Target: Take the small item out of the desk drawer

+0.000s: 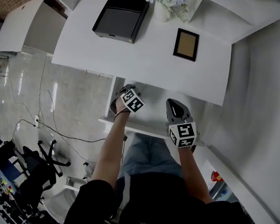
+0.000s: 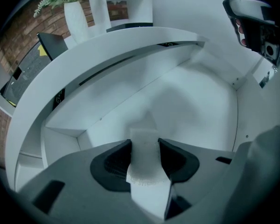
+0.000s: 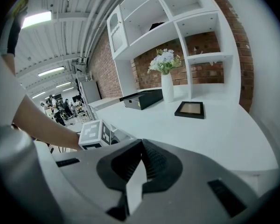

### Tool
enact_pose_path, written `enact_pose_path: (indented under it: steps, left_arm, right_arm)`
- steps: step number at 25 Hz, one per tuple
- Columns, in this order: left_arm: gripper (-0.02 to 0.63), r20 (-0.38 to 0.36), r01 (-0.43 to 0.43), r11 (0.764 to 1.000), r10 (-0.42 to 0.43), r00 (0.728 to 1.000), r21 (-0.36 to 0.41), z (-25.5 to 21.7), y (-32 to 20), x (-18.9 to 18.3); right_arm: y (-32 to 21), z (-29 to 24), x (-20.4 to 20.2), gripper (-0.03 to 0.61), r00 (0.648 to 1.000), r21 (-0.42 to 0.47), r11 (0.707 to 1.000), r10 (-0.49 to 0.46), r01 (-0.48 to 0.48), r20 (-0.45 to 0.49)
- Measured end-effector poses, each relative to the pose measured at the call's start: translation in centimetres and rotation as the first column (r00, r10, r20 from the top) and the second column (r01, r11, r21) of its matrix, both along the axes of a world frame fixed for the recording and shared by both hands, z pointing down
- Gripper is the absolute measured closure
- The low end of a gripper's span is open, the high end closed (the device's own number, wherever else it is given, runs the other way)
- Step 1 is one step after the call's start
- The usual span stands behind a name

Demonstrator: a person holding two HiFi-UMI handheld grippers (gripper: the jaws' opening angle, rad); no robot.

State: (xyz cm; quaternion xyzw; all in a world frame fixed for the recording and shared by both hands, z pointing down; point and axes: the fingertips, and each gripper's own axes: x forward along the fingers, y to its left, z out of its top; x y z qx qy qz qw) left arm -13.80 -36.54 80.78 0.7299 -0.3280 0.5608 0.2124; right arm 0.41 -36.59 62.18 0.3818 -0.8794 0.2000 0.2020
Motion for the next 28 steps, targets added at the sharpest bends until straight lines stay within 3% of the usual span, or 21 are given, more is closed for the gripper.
enact_pose_path:
  steps: [10, 15, 18, 21, 23, 25, 28]
  left_arm:
    - [0.446, -0.069, -0.094, 0.994, 0.098, 0.993, 0.051, -2.7, 1.2, 1.8]
    - [0.446, -0.165, -0.071, 0.979, 0.103, 0.981, 0.191, -9.2, 0.6, 3.2]
    - [0.446, -0.234, -0.014, 0.951, 0.09, 0.968, 0.308, -14.5, -0.8, 3.7]
    - [0.446, -0.299, 0.056, 0.898, 0.086, 0.95, 0.436, -20.4, -2.6, 4.1]
    - [0.446, -0.329, 0.11, 0.845, 0.082, 0.941, 0.524, -24.2, -3.9, 4.1]
    - [0.446, -0.358, 0.168, 0.777, 0.078, 0.93, 0.606, -27.9, -5.3, 4.0]
    - [0.446, -0.44, 0.285, 0.656, 0.08, 0.894, 0.699, -33.8, -7.6, 3.7]
  right_arm:
    - [-0.2, -1.1, -0.1, 0.58, 1.0, 0.034, 0.999, 0.023, -0.023, 0.003]
    - [-1.0, -3.3, 0.6, 0.58, 0.998, 0.089, 0.994, 0.06, -0.061, 0.011]
    - [-1.7, -5.3, 1.1, 0.58, 0.996, 0.136, 0.987, 0.087, -0.09, 0.026]
    - [-2.6, -7.8, 1.9, 0.58, 0.992, 0.191, 0.973, 0.118, -0.126, 0.05]
    - [-3.3, -9.6, 2.7, 0.58, 0.987, 0.23, 0.96, 0.145, -0.158, 0.071]
    - [-4.2, -11.5, 3.8, 0.58, 0.98, 0.271, 0.942, 0.177, -0.197, 0.095]
    - [-6.0, -14.3, 6.0, 0.58, 0.961, 0.334, 0.903, 0.237, -0.272, 0.142]
